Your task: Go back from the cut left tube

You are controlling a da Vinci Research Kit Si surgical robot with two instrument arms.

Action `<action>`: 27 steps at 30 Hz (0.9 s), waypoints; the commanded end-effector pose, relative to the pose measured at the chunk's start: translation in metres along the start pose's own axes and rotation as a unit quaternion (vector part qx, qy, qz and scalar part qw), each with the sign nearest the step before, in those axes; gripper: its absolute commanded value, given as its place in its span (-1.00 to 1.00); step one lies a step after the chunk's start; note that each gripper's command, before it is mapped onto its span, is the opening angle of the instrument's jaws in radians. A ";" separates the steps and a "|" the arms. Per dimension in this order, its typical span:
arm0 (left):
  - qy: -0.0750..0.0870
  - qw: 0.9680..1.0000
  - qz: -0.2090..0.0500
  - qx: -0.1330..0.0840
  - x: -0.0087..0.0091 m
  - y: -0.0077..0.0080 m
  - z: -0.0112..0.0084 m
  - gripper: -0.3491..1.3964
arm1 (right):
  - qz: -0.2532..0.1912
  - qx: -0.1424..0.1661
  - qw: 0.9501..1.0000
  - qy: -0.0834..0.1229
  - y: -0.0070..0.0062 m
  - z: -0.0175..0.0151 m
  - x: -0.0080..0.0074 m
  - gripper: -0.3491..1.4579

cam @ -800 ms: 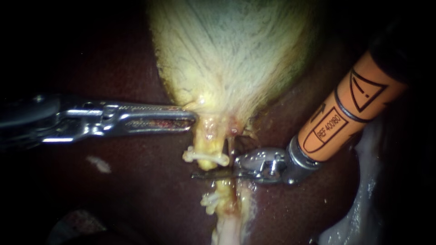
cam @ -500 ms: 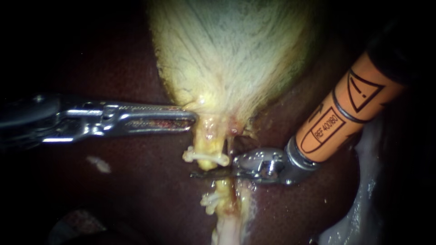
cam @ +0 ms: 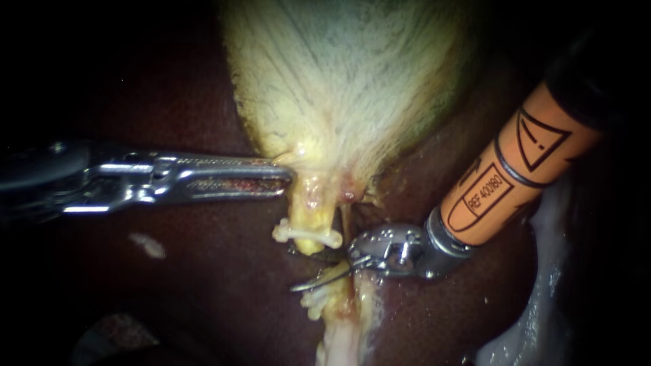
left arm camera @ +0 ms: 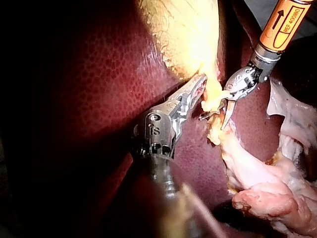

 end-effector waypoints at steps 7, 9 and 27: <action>0.000 1.000 0.000 0.000 0.0000 0.0001 -0.0001 -1.00 | -0.005 0.006 1.000 -0.002 -0.0026 -0.0007 -0.0003 0.75; 0.000 1.000 0.000 0.000 0.0000 0.0001 -0.0001 -1.00 | -0.023 0.009 1.000 -0.003 -0.0036 -0.0014 -0.0006 0.80; 0.000 1.000 0.000 0.001 0.0001 0.0003 -0.0002 -1.00 | -0.190 -0.117 0.975 0.009 -0.0008 -0.0136 -0.0015 0.97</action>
